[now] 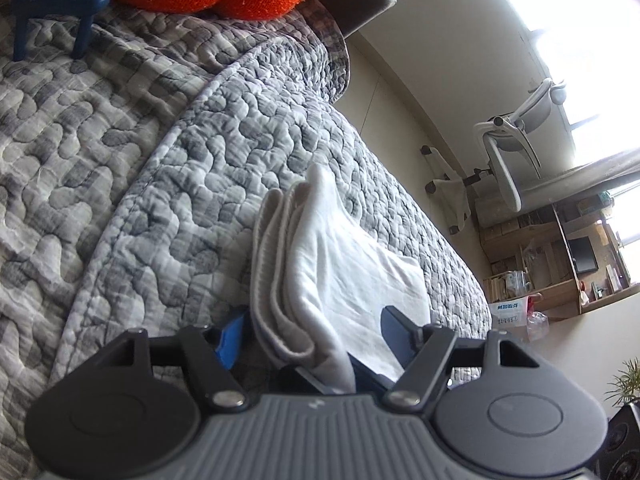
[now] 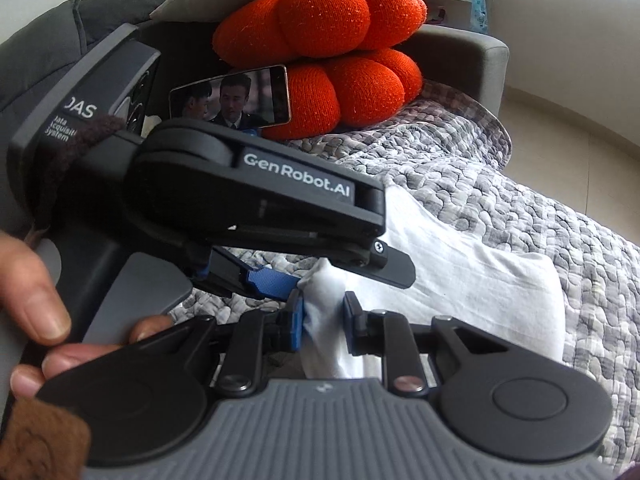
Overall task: Fold clothes
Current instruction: 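Close the left gripper on the folded pants edge while the right gripper pinches it too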
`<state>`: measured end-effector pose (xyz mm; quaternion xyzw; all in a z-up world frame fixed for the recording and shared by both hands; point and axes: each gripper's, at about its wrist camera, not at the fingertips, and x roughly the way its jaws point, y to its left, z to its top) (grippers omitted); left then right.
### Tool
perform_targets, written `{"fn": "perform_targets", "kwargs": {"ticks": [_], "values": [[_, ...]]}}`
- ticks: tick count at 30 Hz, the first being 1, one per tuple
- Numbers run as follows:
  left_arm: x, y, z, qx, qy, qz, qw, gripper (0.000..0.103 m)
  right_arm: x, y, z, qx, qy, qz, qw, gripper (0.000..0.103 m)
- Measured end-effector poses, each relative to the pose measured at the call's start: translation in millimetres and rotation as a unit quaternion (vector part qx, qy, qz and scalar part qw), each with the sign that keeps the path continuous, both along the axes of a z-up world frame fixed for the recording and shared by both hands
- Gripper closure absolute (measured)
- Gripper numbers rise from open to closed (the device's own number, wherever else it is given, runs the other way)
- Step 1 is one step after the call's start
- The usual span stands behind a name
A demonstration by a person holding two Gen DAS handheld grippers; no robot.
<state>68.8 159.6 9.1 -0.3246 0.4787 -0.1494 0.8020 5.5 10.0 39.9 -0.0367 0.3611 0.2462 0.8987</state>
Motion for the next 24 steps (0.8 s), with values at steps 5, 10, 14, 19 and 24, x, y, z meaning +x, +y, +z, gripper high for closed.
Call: {"fn": "perform_targets", "kwargs": {"ticks": [5, 10, 14, 19, 24], "values": [[2.1, -7.3, 2.6, 0.038, -0.018, -0.011, 0.999, 0.05, 0.2, -2.0, -3.1, 0.004, 0.005, 0.006, 1.0, 0.08], [4.7, -6.5, 1.0, 0.061, -0.017, -0.013, 0.9979, 0.068, -0.1, -3.0, -6.1, 0.008, 0.01, 0.011, 1.0, 0.08], [3.1, -8.6, 3.3, 0.064, -0.026, -0.018, 0.9975, 0.068, -0.2, -1.8, -5.4, 0.006, 0.006, 0.012, 1.0, 0.08], [4.4, -7.9, 1.2, 0.059, -0.02, -0.018, 0.9979, 0.068, 0.5, -4.1, -4.0, 0.012, 0.005, 0.008, 1.0, 0.08], [4.9, -5.1, 0.3, 0.04, -0.009, -0.016, 0.999, 0.058, 0.8, -6.5, -2.6, 0.019, 0.005, 0.002, 1.0, 0.08]]}}
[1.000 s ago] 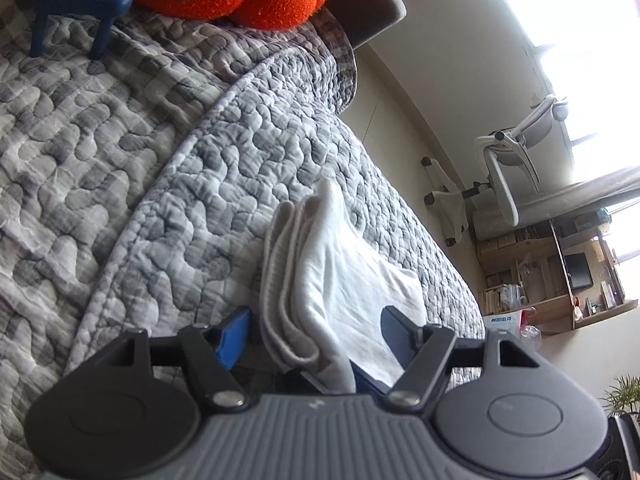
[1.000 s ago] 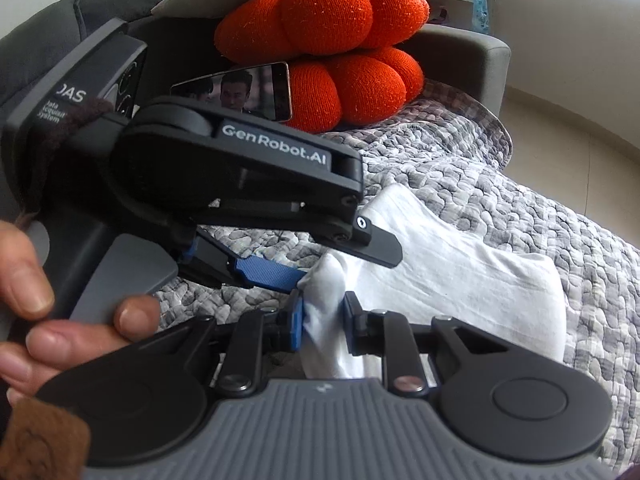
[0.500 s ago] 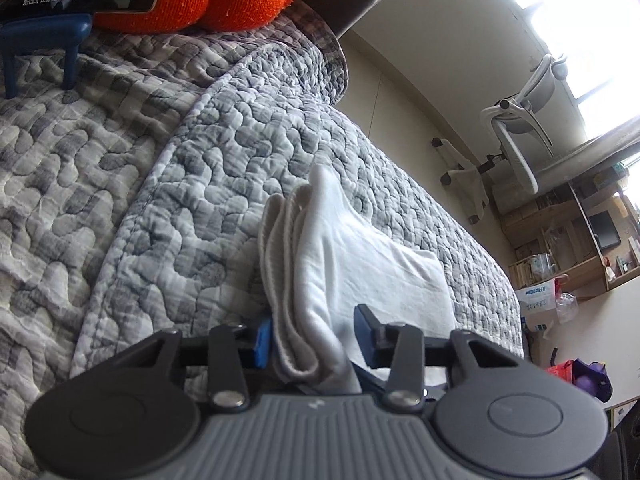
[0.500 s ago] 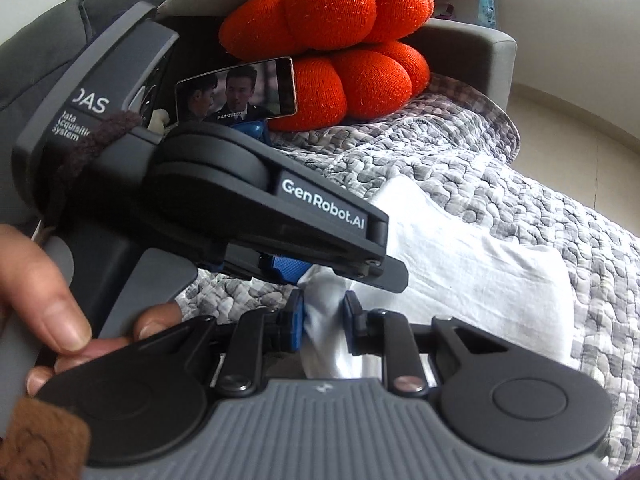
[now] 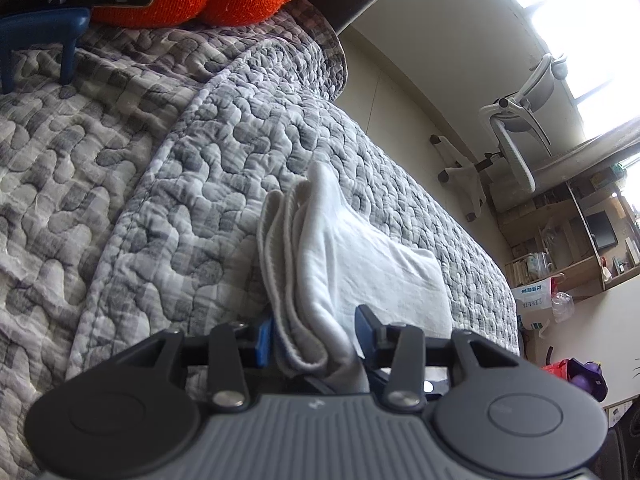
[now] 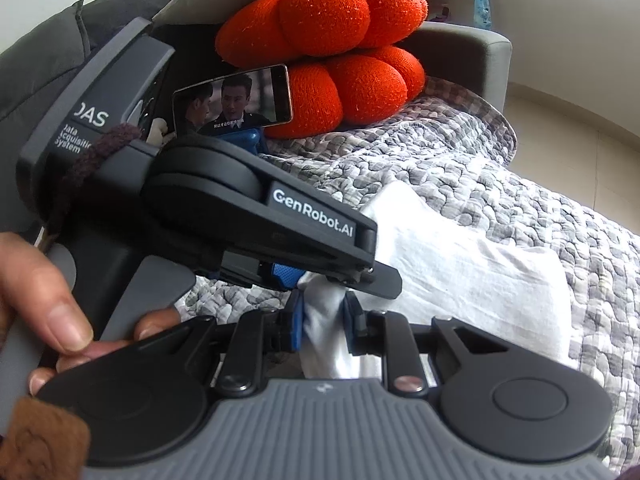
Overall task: Fold clothes
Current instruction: 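Close the left gripper on the folded pants edge while the right gripper pinches it too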
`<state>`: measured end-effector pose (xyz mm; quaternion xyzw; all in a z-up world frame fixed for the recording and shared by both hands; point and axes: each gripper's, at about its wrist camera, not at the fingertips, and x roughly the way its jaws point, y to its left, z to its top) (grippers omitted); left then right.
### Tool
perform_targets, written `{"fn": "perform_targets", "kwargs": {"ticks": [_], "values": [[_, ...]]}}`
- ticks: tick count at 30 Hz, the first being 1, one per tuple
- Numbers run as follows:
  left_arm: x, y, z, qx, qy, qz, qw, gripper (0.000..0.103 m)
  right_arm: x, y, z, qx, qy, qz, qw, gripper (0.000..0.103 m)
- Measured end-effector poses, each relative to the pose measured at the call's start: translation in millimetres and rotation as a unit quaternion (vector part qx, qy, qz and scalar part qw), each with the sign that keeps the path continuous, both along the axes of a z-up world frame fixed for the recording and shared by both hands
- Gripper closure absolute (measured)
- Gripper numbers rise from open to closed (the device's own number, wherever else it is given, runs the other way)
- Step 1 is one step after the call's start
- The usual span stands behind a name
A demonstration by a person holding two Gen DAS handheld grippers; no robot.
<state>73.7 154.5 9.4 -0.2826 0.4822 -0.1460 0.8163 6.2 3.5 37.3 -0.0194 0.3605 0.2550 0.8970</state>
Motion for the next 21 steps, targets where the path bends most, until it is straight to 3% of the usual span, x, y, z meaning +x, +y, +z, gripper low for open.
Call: {"fn": "perform_targets", "kwargs": {"ticks": [8, 12, 21], "values": [[-1.8, -3.7, 1.0, -0.002, -0.003, -0.006, 1.0, 0.054, -0.7, -1.9, 1.5, 0.007, 0.0, -0.002, 1.0, 0.08], [-2.0, -4.1, 1.7, 0.012, -0.009, -0.006, 0.9999, 0.074, 0.2, -2.2, 0.5, 0.007, 0.004, 0.002, 1.0, 0.08], [-2.5, -6.3, 2.0, 0.033, -0.013, -0.01, 0.9993, 0.081, 1.1, -1.8, -3.2, 0.005, 0.013, 0.01, 1.0, 0.078]]}}
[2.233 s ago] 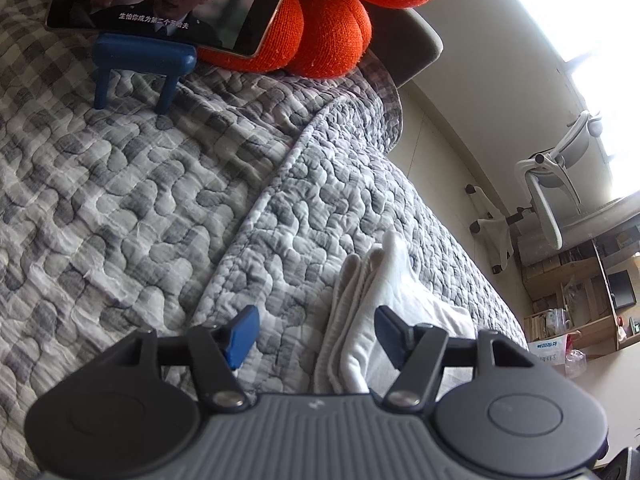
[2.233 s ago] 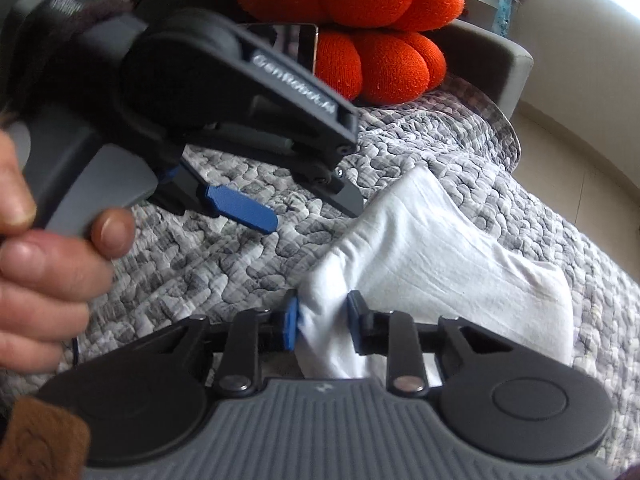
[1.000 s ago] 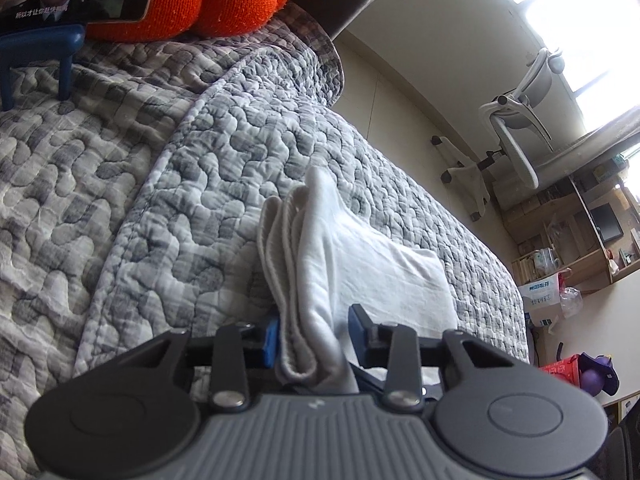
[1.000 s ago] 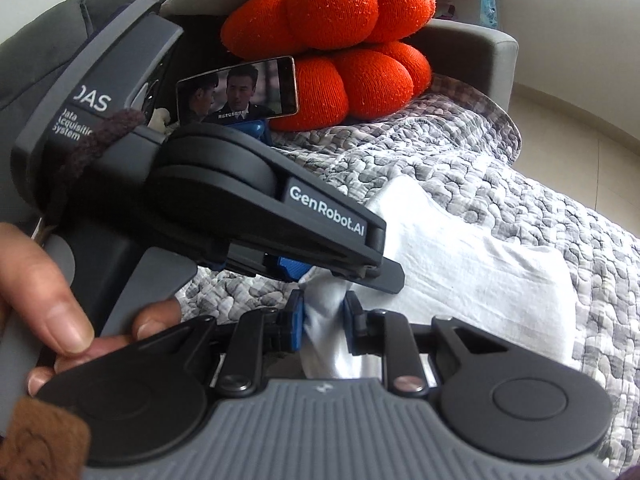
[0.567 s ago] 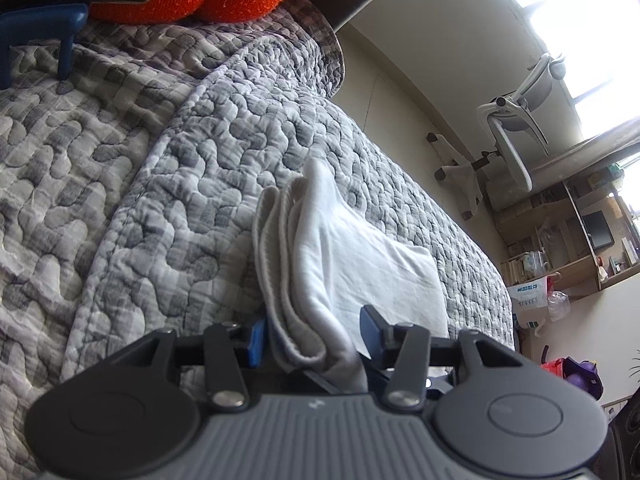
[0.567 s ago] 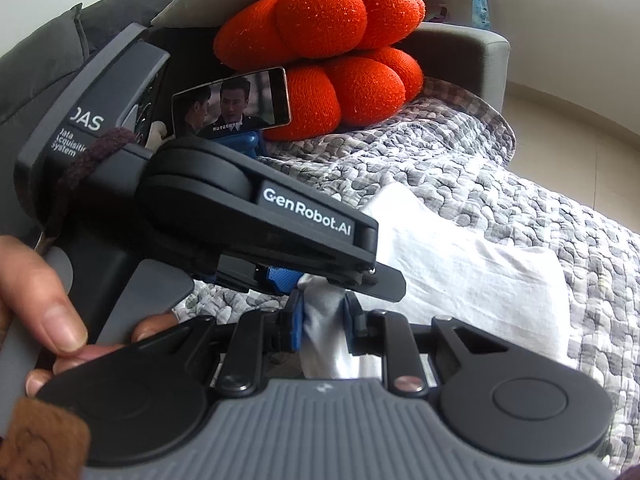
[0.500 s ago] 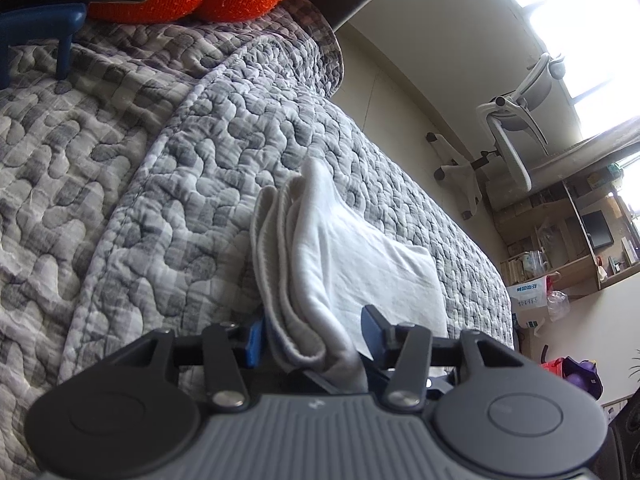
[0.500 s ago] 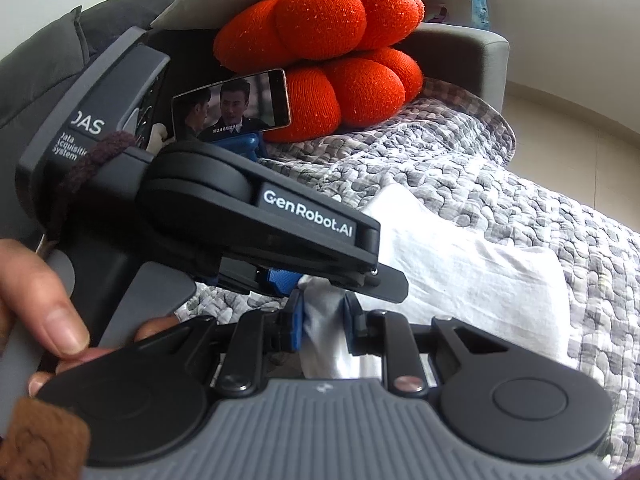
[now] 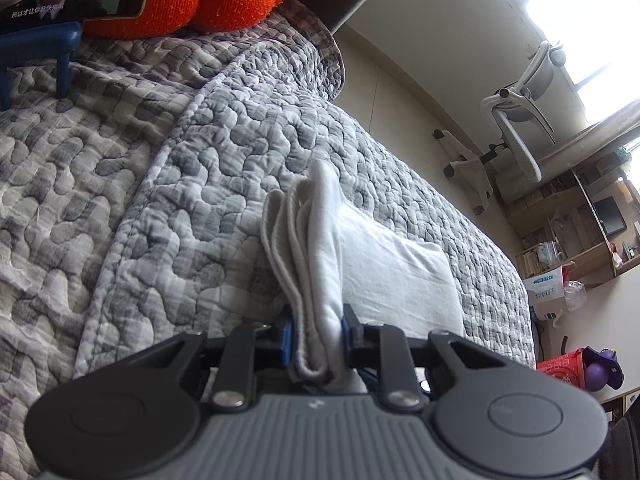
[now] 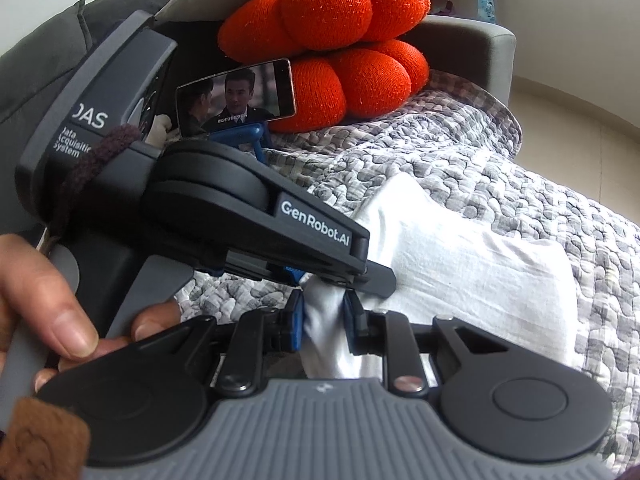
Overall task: Fold clothes
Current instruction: 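Close the left gripper on the folded pants edge while the right gripper pinches it too, then lift the folded white pants off the bed with both grippers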
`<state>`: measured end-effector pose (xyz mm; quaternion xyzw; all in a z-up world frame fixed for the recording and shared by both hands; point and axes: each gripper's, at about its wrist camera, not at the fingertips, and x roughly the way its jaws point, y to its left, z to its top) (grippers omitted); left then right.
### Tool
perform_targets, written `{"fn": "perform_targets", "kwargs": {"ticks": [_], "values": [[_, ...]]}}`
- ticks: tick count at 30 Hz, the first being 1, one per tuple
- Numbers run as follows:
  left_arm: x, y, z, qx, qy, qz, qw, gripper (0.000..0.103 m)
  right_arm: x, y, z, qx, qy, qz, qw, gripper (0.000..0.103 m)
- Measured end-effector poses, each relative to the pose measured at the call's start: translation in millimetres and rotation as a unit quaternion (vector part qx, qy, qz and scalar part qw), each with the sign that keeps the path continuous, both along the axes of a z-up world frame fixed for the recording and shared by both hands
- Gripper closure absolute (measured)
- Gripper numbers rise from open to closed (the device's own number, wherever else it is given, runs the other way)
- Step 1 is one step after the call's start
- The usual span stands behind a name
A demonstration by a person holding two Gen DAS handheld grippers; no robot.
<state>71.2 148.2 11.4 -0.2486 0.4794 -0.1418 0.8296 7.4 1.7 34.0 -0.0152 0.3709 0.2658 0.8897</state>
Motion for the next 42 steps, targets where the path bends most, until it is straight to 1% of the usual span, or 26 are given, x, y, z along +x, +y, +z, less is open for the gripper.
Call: {"fn": "perform_targets", "kwargs": {"ticks": [2, 3, 5, 9, 12, 14, 16, 18, 20, 22, 24, 25, 26, 29, 32, 39, 42], "values": [[0.6, -0.1, -0.5, 0.002, 0.0, -0.001, 1.0, 0.081, -0.1, -0.4, -1.6, 0.001, 0.004, 0.005, 1.0, 0.074], [0.7, -0.1, -0.8, 0.003, 0.0, -0.001, 1.0, 0.081, -0.9, -0.4, -2.6, 0.0, 0.004, 0.009, 1.0, 0.073], [0.3, -0.1, -1.0, 0.004, -0.001, -0.001, 1.0, 0.082, -2.8, -2.1, -3.5, -0.007, 0.008, 0.016, 1.0, 0.064], [-0.1, -0.4, -1.2, 0.006, -0.002, -0.002, 1.0, 0.082, -8.5, -18.6, 7.3, 0.002, 0.006, 0.011, 1.0, 0.064], [-0.4, -0.5, -1.4, 0.007, -0.002, -0.002, 1.0, 0.082, -11.1, -38.2, 19.6, 0.025, -0.003, -0.019, 1.0, 0.064], [-0.5, -0.6, -1.3, 0.007, -0.002, -0.002, 1.0, 0.082, -9.7, -51.5, 22.9, 0.036, -0.007, -0.054, 0.998, 0.064], [-0.7, -1.0, -1.1, 0.009, -0.003, -0.002, 1.0, 0.082, -3.6, -63.4, 20.2, 0.041, 0.0, -0.098, 0.994, 0.064], [-0.6, -1.4, -1.0, 0.01, -0.004, -0.002, 0.9999, 0.081, 1.8, -71.5, 13.8, 0.043, 0.009, -0.127, 0.991, 0.066], [-0.4, -1.7, -1.1, 0.011, -0.004, -0.003, 0.9999, 0.081, 7.3, -78.5, 6.6, 0.055, 0.02, -0.142, 0.988, 0.08], [-0.2, -1.8, -1.0, 0.011, -0.004, -0.002, 0.9999, 0.081, 13.0, -85.2, -1.6, 0.069, 0.036, -0.16, 0.984, 0.081], [-0.1, -1.7, -0.9, 0.011, -0.003, -0.002, 0.9999, 0.081, 18.1, -92.8, -11.9, 0.071, 0.051, -0.186, 0.979, 0.083], [-0.1, -1.9, -1.0, 0.011, -0.003, -0.002, 0.9999, 0.08, 19.1, -97.5, -14.9, 0.079, 0.054, -0.195, 0.976, 0.091], [-0.1, -2.0, -1.1, 0.012, -0.003, -0.003, 0.9999, 0.079, 19.4, -102.5, -16.7, 0.091, 0.054, -0.201, 0.974, 0.095], [1.0, -2.1, -1.6, 0.012, -0.002, -0.001, 0.9999, 0.078, 20.1, -115.6, -20.1, 0.121, 0.052, -0.22, 0.967, 0.096], [1.2, -2.0, -1.9, 0.011, -0.002, 0.0, 0.9999, 0.078, 20.7, -115.9, -16.4, 0.118, 0.039, -0.227, 0.966, 0.096], [2.0, -2.4, -2.5, 0.007, -0.002, 0.002, 1.0, 0.078, 25.6, -118.9, -20.5, 0.124, 0.027, -0.241, 0.962, 0.096], [2.5, -3.6, -2.4, 0.009, -0.003, 0.002, 1.0, 0.078, 30.6, -109.6, -23.8, 0.107, 0.019, -0.233, 0.966, 0.096]]}}
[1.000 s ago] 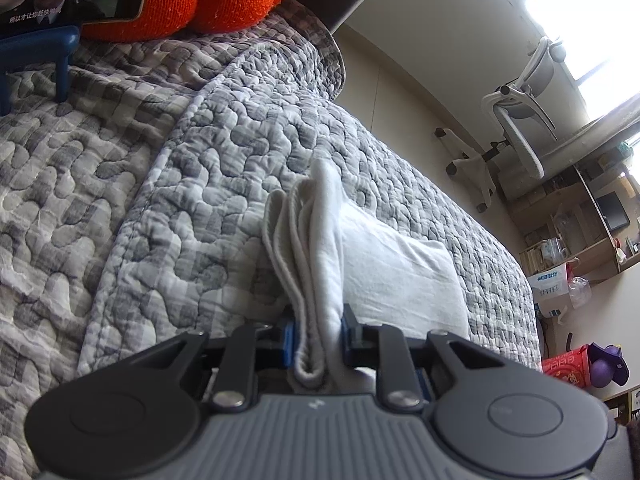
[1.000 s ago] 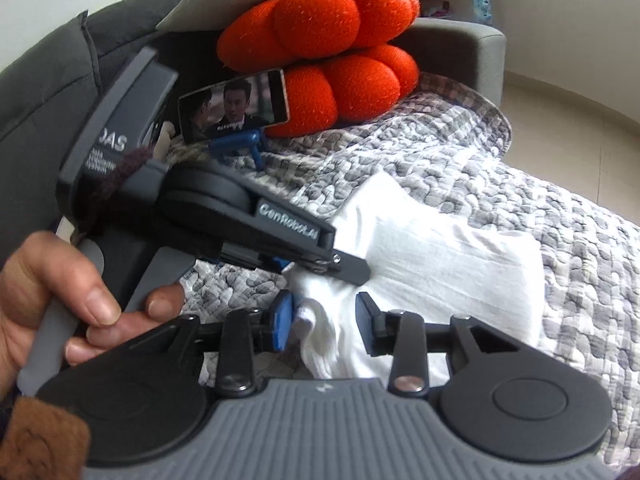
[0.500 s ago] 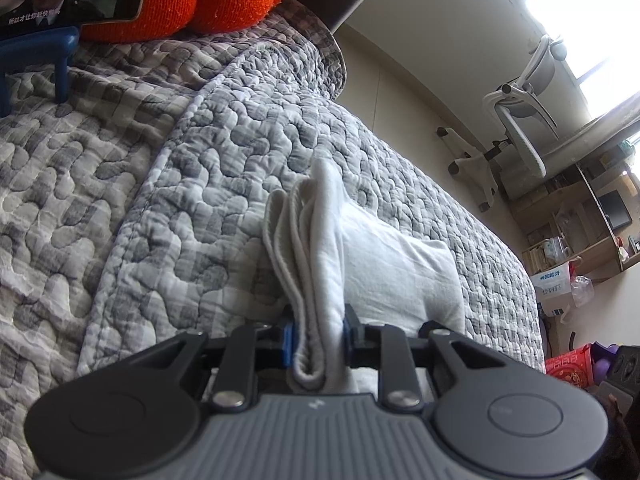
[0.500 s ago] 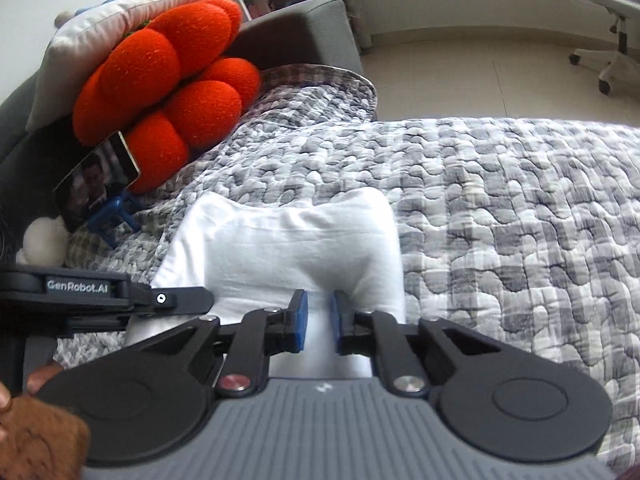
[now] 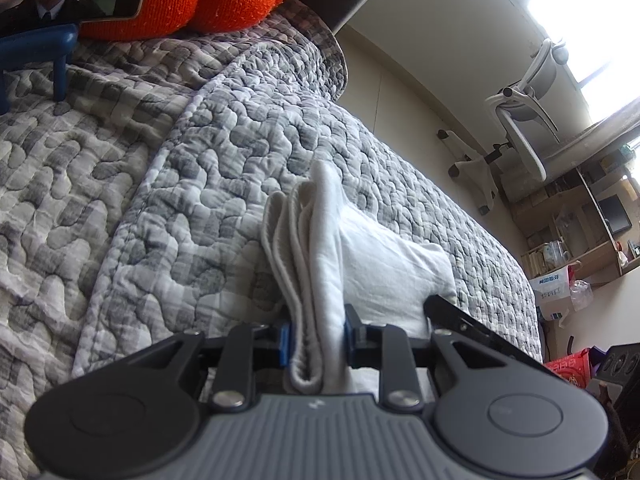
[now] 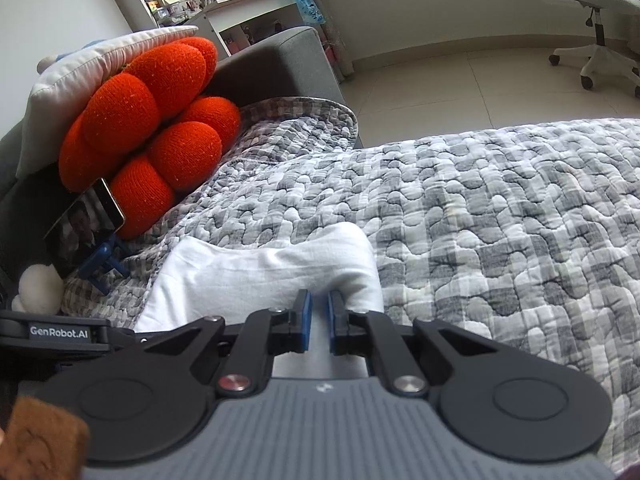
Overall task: Fold clothes
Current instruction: 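Lift the folded white pants off the bed with both grippers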
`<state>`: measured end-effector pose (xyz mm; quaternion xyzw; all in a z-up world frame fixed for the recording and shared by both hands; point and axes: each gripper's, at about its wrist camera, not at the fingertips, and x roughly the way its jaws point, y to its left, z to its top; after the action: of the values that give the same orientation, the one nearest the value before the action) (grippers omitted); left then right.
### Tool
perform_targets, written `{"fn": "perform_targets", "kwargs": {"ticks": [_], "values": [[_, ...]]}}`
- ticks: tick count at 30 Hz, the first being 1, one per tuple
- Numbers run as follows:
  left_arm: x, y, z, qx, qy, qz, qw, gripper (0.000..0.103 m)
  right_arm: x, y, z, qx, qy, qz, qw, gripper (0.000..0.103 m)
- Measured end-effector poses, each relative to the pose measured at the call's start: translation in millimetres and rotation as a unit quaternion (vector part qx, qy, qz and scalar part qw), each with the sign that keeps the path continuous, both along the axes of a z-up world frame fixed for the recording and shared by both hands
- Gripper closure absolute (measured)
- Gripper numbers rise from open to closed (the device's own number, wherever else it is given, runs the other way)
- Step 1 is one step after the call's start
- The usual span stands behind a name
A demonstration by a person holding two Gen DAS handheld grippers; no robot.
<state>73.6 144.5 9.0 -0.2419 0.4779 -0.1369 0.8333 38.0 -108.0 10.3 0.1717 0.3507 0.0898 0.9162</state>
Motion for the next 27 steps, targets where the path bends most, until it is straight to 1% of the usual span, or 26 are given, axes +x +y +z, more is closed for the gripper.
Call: {"fn": "perform_targets", "kwargs": {"ticks": [2, 5, 7, 8, 10, 11, 13, 16, 19, 23, 27], "values": [[0.1, 0.0, 0.0, -0.001, 0.0, 0.0, 1.0, 0.077, 0.8, 3.5, 0.6, -0.01, -0.004, 0.002, 1.0, 0.096], [0.4, 0.2, -0.1, -0.002, 0.0, 0.001, 1.0, 0.077, 0.4, -0.7, 0.2, 0.004, -0.004, -0.008, 1.0, 0.097], [0.7, 0.0, 0.0, -0.002, 0.0, 0.001, 1.0, 0.077, -1.8, -2.0, 2.0, 0.006, -0.006, -0.012, 1.0, 0.096], [0.7, -0.5, 0.2, 0.0, 0.0, 0.0, 1.0, 0.077, -3.0, -2.2, 3.5, 0.005, -0.006, -0.012, 1.0, 0.095], [0.7, -1.1, 0.2, 0.002, -0.002, 0.0, 1.0, 0.077, -5.8, -2.4, 7.9, -0.003, -0.004, -0.014, 1.0, 0.09], [0.6, -1.2, 0.2, 0.003, -0.002, -0.001, 1.0, 0.077, -7.3, -2.5, 10.2, -0.007, -0.003, -0.014, 1.0, 0.084], [0.7, -0.7, 0.0, 0.002, -0.002, -0.001, 1.0, 0.077, -10.3, -4.7, 14.2, -0.014, 0.001, -0.021, 1.0, 0.08], [0.7, -0.4, -0.2, 0.001, -0.002, -0.001, 1.0, 0.077, -14.1, -13.6, 18.6, -0.009, 0.007, -0.041, 0.999, 0.065], [0.5, -0.5, -0.3, 0.002, -0.002, -0.002, 1.0, 0.077, -15.4, -22.2, 16.8, 0.007, 0.022, -0.049, 0.999, 0.065], [0.1, -0.8, 0.2, 0.002, -0.002, -0.002, 1.0, 0.077, -14.0, -23.1, 9.5, 0.005, 0.055, -0.043, 0.998, 0.065], [-0.1, -1.0, 0.4, 0.003, -0.003, -0.002, 1.0, 0.077, -13.5, -23.2, 2.8, 0.042, 0.074, -0.019, 0.996, 0.065]]}}
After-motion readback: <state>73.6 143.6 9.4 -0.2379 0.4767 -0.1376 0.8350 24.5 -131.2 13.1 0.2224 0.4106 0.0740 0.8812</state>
